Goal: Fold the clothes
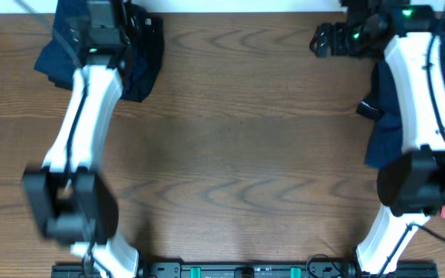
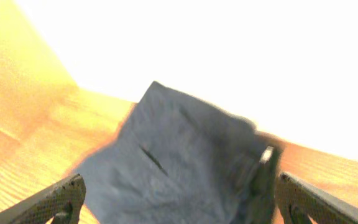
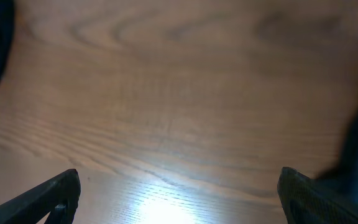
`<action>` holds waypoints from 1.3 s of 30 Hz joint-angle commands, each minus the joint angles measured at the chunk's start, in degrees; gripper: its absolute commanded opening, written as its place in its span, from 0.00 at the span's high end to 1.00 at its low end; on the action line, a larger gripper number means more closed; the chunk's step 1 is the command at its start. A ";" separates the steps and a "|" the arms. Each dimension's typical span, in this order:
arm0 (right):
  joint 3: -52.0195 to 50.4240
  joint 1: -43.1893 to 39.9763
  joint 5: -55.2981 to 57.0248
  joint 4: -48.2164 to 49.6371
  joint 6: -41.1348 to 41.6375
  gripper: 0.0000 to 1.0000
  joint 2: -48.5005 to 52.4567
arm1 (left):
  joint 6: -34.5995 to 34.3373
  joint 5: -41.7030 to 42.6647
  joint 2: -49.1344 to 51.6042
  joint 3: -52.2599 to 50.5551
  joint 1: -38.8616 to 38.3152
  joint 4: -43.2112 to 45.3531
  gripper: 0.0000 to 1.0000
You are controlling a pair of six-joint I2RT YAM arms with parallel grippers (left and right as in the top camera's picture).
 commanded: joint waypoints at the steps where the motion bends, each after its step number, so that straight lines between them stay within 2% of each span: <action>1: 4.68 -0.26 5.03 -0.92 -1.51 0.01 -9.77 | 0.52 -0.31 -6.25 0.87 -0.79 -1.60 0.02; 7: 4.94 0.17 1.44 -1.53 -1.29 0.01 -22.62 | 0.52 -0.33 -13.35 0.87 -0.87 -1.62 0.02; 14: 4.94 0.28 1.11 -1.77 -1.31 0.01 -32.96 | 0.52 -0.31 -14.67 0.85 -0.87 -2.14 0.02; 21: 4.94 0.26 2.91 -2.54 -1.55 0.01 -39.56 | 0.52 -0.31 -14.67 0.85 -0.87 -7.06 0.02; 28: 3.34 0.00 4.52 -2.78 -1.57 0.01 -42.10 | 0.52 -0.33 -14.67 0.81 -0.87 -11.82 0.02; 32: -6.54 0.00 8.98 2.05 -1.55 0.01 -46.71 | 0.52 -0.31 -14.64 0.81 -0.87 -14.32 0.02; 39: -41.16 -0.33 11.63 28.57 -1.51 0.01 -61.22 | 0.52 -0.31 -14.64 0.81 -0.87 -17.92 0.02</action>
